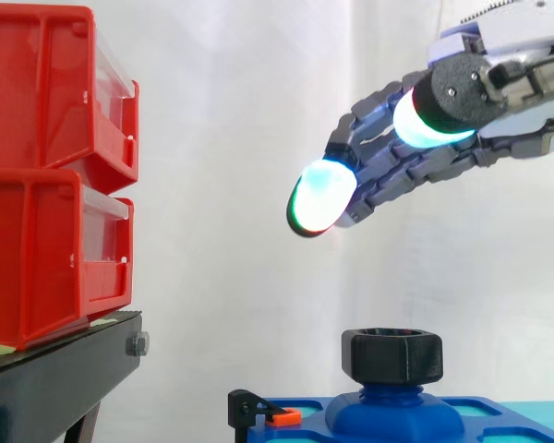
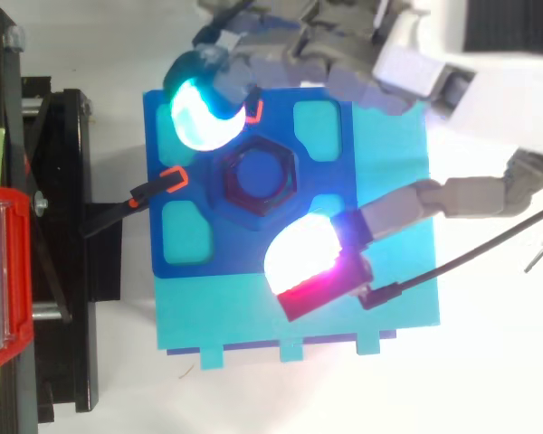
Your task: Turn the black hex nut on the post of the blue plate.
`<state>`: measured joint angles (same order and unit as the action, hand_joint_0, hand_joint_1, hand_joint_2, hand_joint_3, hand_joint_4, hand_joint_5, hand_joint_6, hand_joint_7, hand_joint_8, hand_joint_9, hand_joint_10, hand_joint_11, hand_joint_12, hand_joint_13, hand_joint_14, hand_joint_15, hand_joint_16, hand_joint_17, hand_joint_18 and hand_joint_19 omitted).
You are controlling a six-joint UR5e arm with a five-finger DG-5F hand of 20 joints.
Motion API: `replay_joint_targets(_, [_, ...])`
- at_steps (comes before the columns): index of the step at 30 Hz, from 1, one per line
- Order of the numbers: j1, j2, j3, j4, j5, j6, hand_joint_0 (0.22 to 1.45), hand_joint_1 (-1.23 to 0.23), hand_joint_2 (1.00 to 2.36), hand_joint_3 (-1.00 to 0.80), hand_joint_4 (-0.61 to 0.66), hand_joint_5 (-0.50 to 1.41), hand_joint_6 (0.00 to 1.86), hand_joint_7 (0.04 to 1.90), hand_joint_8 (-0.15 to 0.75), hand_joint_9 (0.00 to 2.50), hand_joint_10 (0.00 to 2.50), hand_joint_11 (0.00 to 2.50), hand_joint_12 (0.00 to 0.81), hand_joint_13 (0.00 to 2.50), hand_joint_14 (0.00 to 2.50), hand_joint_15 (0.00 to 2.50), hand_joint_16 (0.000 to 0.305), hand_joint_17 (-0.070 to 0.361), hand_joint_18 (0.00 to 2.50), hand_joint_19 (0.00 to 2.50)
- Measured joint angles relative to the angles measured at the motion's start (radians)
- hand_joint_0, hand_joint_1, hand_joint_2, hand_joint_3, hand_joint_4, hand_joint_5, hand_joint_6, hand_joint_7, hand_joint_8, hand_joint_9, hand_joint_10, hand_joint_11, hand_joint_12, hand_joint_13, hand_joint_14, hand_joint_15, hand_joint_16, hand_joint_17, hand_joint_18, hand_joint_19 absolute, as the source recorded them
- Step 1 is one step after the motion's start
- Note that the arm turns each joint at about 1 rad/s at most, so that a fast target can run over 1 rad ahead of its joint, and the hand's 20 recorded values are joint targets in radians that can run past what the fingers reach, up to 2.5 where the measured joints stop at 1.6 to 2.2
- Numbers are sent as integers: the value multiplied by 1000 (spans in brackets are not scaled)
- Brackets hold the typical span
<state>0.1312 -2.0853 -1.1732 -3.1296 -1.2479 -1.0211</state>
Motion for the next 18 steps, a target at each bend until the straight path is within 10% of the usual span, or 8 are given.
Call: replay_joint_targets(18, [29, -88, 40, 26, -29, -57, 424, -505, 1000, -500, 148, -241, 502, 758, 249, 222, 0, 0, 393, 209, 0, 0, 70, 156, 91, 67])
